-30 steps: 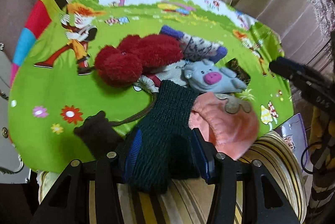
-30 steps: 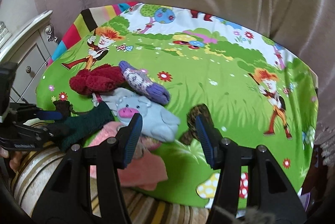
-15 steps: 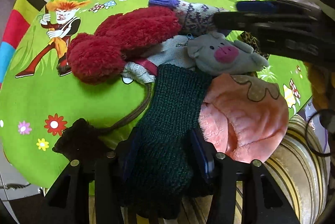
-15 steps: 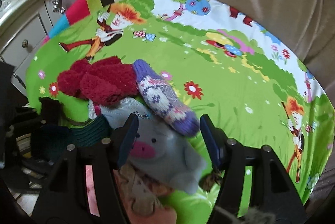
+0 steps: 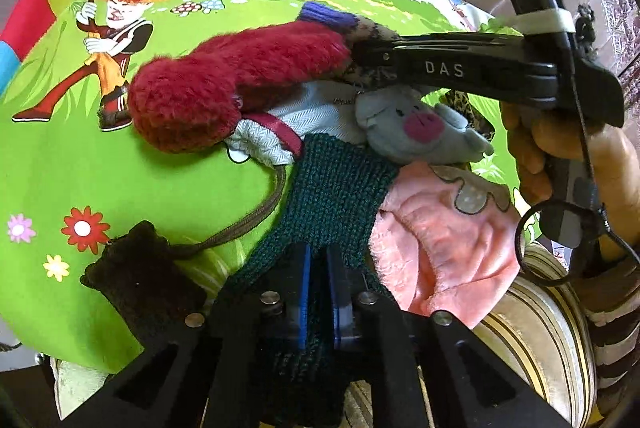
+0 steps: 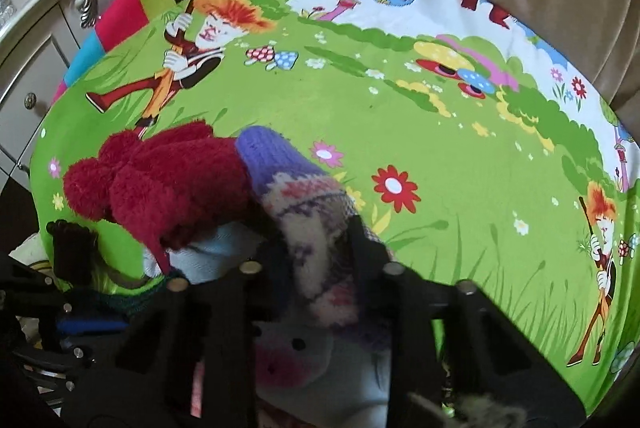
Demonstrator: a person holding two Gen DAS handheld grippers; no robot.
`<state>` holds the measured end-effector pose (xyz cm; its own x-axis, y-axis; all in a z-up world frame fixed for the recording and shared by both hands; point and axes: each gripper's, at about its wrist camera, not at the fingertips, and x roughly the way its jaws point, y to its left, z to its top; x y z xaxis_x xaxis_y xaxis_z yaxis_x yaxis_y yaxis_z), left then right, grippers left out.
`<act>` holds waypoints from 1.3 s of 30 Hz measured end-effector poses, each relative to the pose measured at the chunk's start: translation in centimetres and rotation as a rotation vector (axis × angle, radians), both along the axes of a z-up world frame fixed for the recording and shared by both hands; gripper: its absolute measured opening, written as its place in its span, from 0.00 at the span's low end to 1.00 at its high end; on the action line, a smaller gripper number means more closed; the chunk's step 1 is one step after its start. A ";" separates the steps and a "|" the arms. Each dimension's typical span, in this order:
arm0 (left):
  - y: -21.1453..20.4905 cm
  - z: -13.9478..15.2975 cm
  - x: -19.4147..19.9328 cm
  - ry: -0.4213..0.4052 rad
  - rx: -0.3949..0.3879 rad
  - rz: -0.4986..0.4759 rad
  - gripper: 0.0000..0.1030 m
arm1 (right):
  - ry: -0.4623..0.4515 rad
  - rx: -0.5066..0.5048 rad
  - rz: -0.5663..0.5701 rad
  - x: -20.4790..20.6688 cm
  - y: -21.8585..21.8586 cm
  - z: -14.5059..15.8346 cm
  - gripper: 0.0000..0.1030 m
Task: Organize soft objects
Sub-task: 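Lift the green sock and purple sock up from the pile with both tools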
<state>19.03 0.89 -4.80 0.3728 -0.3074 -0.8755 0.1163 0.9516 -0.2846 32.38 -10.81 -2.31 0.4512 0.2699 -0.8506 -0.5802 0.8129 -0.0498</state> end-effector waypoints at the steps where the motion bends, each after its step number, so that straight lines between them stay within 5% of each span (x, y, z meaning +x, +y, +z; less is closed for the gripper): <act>1: 0.0 0.2 -0.1 -0.007 0.000 -0.001 0.07 | -0.015 0.001 0.001 -0.2 -0.1 0.3 0.20; 8: -0.7 1.6 -1.1 -0.045 0.044 -0.005 0.13 | -0.085 0.069 -0.089 -0.4 -2.5 2.9 0.18; 10: -0.8 1.7 -1.1 -0.048 0.055 -0.006 0.27 | -0.103 0.078 -0.107 -0.7 -3.1 3.6 0.18; 12: -1.0 2.1 -0.9 -0.052 0.079 0.004 0.59 | -0.127 0.090 -0.121 -1.4 -4.0 4.6 0.18; 19: -2.0 0.5 0.5 0.004 0.168 0.004 0.61 | -0.177 0.123 -0.176 -4.6 -7.3 7.3 0.18; 26: -3.1 -0.2 1.0 0.033 0.247 -0.012 0.43 | -0.194 0.150 -0.211 -9.5 -10.4 8.5 0.18; 29: -3.9 0.0 0.8 0.014 0.250 -0.045 0.15 | -0.185 0.154 -0.224 -11.5 -11.5 8.4 0.18; 32: -4.1 0.0 0.5 0.000 0.261 -0.041 0.11 | -0.177 0.171 -0.241 -13.3 -12.7 8.4 0.18; 39: -2.4 2.2 -1.6 -0.092 0.145 0.032 0.07 | -0.171 0.203 -0.306 -16.7 -15.4 8.7 0.18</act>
<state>17.45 -1.51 -2.58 0.4612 -0.1670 -0.8714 0.1047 0.9855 -0.1335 15.72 -26.25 6.37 0.6671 0.2558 -0.6996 -0.3073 0.9501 0.0544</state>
